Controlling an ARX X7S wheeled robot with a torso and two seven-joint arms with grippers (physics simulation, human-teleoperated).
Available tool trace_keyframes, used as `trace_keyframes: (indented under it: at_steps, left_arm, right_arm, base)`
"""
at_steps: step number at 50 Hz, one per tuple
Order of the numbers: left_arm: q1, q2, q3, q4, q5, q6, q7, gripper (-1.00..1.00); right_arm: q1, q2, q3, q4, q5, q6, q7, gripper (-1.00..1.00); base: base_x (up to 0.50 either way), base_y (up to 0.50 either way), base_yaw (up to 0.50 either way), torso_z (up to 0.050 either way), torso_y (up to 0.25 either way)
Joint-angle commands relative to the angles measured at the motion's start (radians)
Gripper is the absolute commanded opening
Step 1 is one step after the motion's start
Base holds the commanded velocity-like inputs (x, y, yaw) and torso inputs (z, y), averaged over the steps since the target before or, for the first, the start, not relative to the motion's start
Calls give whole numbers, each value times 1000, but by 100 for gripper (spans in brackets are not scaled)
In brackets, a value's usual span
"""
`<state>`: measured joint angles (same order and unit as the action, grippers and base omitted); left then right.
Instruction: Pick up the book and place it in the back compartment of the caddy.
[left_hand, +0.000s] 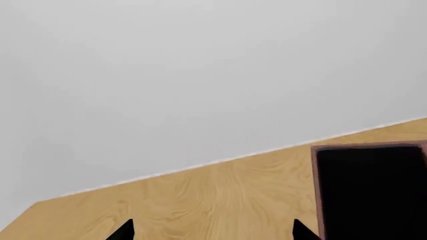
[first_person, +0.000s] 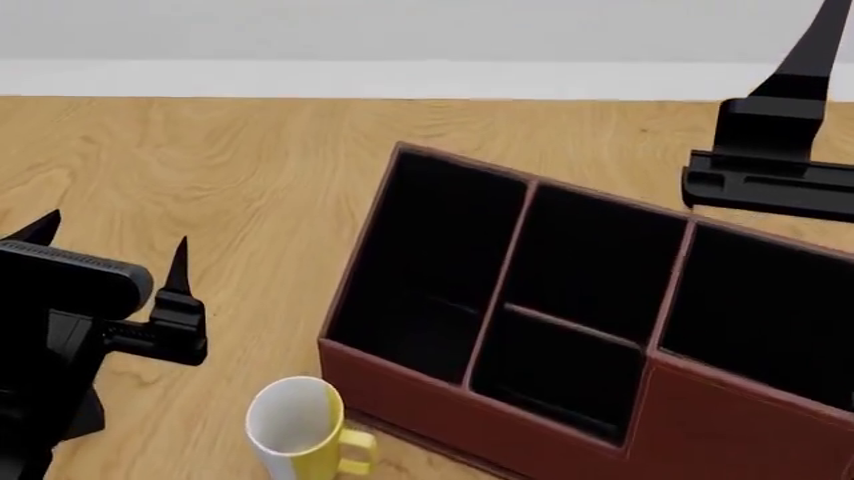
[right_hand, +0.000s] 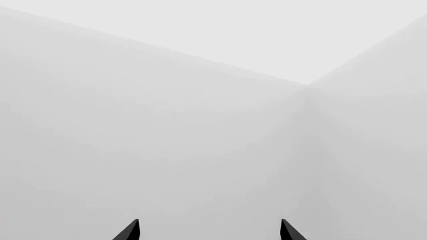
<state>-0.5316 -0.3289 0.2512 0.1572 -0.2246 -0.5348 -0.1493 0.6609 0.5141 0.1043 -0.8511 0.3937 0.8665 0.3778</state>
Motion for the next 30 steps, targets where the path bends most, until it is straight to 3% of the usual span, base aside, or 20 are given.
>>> trace_keyframes:
  at_steps: [1, 22, 30]
  left_arm:
    - [4, 19, -27, -19, -4, 36, 25, 100]
    - [16, 12, -31, -10, -20, 64, 33, 100]
    - [23, 12, -36, -12, -27, 63, 28, 100]
  right_arm:
    - [-7, -16, 24, 7, -14, -9, -19, 100]
    - [-9, -17, 21, 9, -7, -19, -17, 100]
    - [-11, -17, 26, 1, -2, -22, -14, 100]
  base:
    - [281, 0, 0, 0, 0]
    - [283, 0, 0, 0, 0]
    - [-4, 0, 0, 0, 1]
